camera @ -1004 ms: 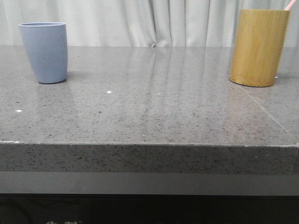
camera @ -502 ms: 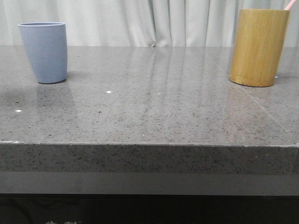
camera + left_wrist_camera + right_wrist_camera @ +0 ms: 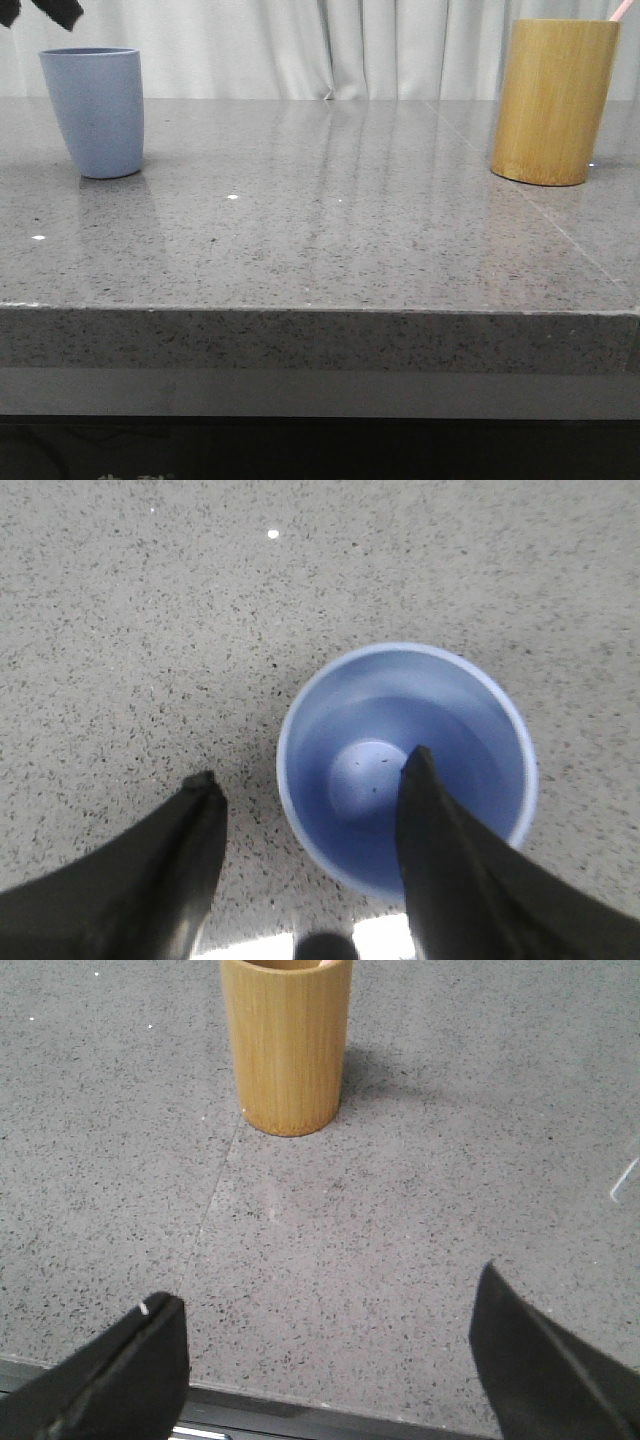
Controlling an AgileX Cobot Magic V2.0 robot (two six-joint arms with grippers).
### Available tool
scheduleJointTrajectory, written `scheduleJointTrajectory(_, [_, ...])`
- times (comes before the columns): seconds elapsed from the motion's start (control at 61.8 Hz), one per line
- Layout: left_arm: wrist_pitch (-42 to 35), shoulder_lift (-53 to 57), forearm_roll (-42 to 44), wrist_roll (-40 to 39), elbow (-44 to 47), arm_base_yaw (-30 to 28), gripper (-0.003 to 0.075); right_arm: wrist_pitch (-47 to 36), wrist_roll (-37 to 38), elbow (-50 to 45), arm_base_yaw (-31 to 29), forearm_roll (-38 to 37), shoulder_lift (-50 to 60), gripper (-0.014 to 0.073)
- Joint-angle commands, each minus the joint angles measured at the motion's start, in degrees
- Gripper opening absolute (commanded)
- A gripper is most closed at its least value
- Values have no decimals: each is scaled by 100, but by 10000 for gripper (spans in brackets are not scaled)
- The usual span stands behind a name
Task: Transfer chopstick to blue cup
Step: 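Lower the left gripper over the light blue cup and grasp its rim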
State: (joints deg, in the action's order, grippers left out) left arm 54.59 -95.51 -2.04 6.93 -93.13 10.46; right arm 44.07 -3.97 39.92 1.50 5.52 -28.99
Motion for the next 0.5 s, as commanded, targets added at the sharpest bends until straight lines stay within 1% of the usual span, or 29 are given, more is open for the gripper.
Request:
scheduleJointTrajectory(0.0, [-139, -26, 17, -3, -367, 40, 368, -375, -55, 215, -9, 38, -66, 590])
scheduleJointTrajectory(0.372, [-139, -685, 11, -3, -795, 40, 365, -359, -55, 215, -9, 38, -66, 590])
scheduleJointTrajectory(0.405, [-139, -713, 11, -3, -809, 40, 356, -354, -55, 215, -9, 38, -66, 590])
scheduleJointTrajectory(0.486, [-139, -714, -1, -3, -819, 40, 292, -348, -55, 215, -9, 38, -66, 590])
